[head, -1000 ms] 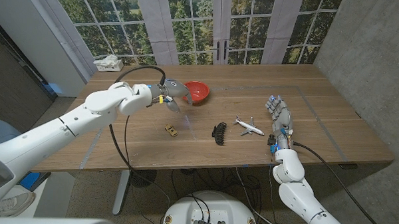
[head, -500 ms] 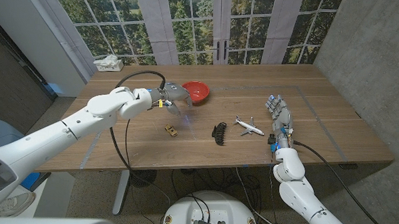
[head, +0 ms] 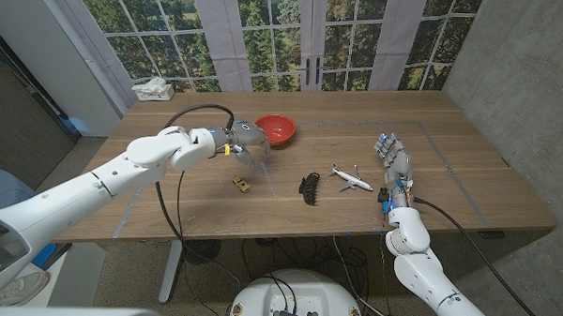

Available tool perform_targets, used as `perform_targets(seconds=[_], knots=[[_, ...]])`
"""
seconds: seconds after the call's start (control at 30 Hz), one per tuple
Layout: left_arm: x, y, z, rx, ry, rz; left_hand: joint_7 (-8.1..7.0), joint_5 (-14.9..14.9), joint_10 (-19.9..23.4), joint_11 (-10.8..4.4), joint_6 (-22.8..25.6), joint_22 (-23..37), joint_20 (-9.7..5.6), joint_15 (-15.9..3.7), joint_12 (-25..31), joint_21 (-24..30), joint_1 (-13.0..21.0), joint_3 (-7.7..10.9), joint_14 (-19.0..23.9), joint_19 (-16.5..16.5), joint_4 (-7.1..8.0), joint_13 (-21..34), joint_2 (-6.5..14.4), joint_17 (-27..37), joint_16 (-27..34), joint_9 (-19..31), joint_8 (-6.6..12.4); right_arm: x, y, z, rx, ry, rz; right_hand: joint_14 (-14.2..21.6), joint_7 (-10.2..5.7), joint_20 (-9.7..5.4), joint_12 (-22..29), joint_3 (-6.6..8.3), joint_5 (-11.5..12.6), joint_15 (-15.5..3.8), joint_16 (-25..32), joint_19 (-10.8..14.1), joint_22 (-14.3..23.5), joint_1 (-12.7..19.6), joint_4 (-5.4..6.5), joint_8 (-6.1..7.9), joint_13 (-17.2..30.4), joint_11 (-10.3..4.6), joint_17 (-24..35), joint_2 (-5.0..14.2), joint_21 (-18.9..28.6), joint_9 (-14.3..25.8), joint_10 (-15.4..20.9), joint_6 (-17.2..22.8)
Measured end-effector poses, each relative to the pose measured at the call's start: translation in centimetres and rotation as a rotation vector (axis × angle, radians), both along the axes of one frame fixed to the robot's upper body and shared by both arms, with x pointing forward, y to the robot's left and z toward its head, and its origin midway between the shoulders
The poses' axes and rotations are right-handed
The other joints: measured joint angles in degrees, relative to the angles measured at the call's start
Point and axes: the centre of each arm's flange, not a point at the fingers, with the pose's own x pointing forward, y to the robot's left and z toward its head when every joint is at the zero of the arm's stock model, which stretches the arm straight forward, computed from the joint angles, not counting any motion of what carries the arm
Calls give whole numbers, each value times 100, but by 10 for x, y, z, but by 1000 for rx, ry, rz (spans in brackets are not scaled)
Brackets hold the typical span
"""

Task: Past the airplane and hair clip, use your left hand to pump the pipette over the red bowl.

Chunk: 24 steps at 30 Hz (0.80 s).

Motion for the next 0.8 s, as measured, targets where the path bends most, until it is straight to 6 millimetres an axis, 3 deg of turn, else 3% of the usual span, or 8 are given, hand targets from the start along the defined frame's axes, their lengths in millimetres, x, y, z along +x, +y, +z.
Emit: perform_targets(seconds=[0.8], knots=[[15, -1, -17, -26, -3, -28, -72, 0, 195, -10, 214, -1, -62, 0, 50, -22, 174, -47, 142, 144, 1, 0, 174, 28, 0, 1, 0, 4, 1, 3, -14, 1, -3, 0, 1, 0, 22, -31, 0, 0, 0, 0, 0, -55, -31, 0, 26, 0, -1, -55, -41, 0, 82, 40]])
